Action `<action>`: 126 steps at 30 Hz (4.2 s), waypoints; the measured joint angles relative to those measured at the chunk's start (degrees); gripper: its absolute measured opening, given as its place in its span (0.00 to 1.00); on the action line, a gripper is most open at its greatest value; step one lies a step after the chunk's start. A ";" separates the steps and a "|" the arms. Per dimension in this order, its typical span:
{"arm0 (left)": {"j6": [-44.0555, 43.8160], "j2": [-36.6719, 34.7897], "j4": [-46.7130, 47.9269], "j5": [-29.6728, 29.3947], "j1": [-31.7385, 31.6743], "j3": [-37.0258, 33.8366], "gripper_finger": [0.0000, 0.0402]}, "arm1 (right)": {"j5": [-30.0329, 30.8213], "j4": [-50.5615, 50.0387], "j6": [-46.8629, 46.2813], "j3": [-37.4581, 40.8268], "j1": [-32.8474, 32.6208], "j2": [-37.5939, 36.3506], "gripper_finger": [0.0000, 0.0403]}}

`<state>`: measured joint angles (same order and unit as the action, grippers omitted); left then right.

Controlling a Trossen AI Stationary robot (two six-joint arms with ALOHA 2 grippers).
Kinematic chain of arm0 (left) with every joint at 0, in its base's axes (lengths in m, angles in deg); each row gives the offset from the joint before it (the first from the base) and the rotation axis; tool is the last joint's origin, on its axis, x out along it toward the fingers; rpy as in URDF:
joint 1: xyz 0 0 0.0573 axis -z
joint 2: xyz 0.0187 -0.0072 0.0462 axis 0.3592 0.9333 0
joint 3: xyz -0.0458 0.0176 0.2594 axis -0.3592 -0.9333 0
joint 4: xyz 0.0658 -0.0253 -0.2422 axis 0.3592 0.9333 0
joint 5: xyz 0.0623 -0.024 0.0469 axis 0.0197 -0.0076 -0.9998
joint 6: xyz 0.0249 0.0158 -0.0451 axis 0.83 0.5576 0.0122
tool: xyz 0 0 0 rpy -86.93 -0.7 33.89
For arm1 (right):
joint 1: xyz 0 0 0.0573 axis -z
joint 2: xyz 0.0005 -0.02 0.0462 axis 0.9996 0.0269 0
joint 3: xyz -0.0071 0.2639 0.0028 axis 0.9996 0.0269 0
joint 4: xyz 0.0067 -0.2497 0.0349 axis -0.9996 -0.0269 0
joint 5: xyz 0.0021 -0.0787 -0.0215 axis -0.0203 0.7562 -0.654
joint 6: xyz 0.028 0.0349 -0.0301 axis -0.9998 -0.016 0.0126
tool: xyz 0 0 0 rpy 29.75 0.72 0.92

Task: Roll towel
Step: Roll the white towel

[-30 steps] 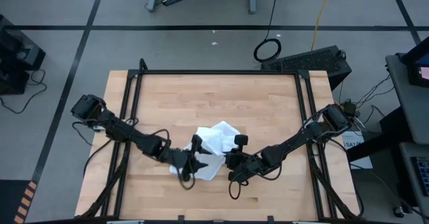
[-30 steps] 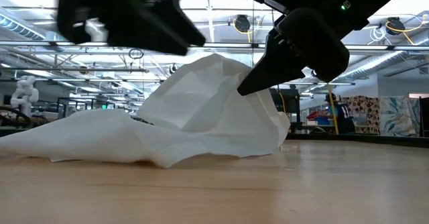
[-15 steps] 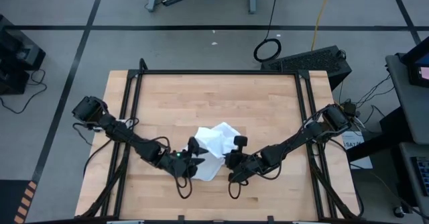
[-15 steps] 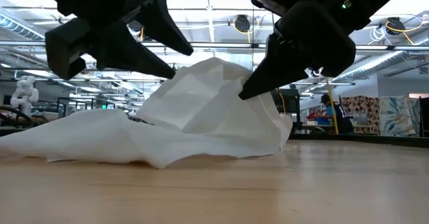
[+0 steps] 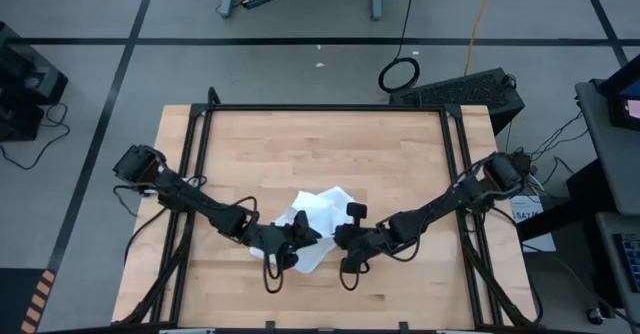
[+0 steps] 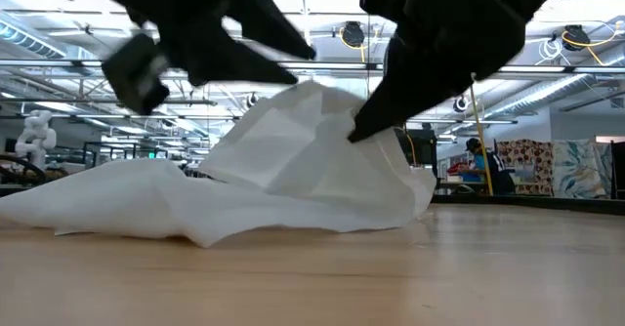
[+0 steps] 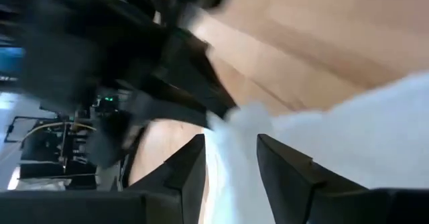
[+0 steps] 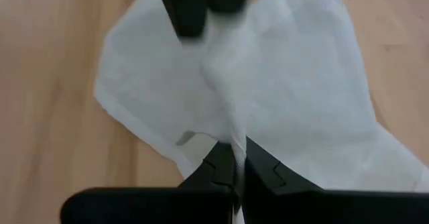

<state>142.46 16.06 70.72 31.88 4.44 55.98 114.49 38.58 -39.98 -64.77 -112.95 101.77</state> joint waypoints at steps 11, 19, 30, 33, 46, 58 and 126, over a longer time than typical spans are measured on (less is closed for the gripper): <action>3.10 5.54 -12.01 -5.09 -0.20 -0.02 0.35 | -7.19 -0.46 0.35 0.00 1.24 -2.43 0.00; -7.53 5.13 -6.97 -11.39 0.26 0.00 0.35 | -7.68 -2.55 1.14 0.00 1.60 -2.71 0.00; -9.97 4.82 -12.61 -8.92 0.58 -0.04 0.35 | -7.62 -3.32 1.73 -0.02 1.72 -3.90 0.00; -5.75 4.82 -14.00 -7.15 0.58 -0.02 0.33 | -7.57 -3.29 1.20 -0.02 2.04 -3.90 0.00; 4.49 4.82 -12.94 -1.13 -0.30 -0.03 0.16 | -7.40 -3.28 0.70 -0.02 2.08 -3.90 0.00; 6.87 4.82 -12.48 2.05 -2.94 -0.02 0.12 | -7.60 -3.21 0.24 -0.02 2.08 -3.90 0.00; -48.66 4.08 -9.97 3.76 -1.74 -0.06 0.31 | 4.53 -6.36 14.03 -0.02 -0.06 -3.86 0.00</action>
<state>93.80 20.14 60.74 35.65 2.70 55.93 119.02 32.22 -25.95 -64.79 -113.02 97.91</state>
